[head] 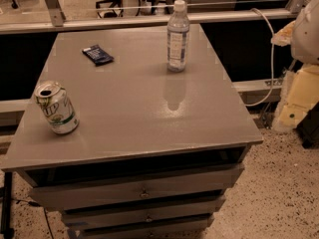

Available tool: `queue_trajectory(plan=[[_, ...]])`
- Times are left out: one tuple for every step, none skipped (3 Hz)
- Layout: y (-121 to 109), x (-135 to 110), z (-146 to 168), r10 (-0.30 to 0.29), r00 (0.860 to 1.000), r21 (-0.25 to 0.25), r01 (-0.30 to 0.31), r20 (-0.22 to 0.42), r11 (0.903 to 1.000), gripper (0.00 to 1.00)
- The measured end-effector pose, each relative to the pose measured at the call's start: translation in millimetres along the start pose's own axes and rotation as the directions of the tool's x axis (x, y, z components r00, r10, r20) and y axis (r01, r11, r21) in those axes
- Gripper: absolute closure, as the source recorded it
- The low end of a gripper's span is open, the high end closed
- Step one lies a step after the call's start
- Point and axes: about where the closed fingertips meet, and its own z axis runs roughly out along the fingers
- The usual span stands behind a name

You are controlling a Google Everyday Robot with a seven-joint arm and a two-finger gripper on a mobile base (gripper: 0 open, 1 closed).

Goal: Knock blue plastic bottle over

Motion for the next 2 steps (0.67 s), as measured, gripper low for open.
queue_trajectory(plan=[[0.0, 0.0, 0.0, 0.000, 1.000, 0.000, 0.000, 0.000, 1.0000, 0.00], [-7.5, -4.3, 4.4, -0.002, 1.000, 0.018, 0.002, 0.018, 0.9998, 0.00]])
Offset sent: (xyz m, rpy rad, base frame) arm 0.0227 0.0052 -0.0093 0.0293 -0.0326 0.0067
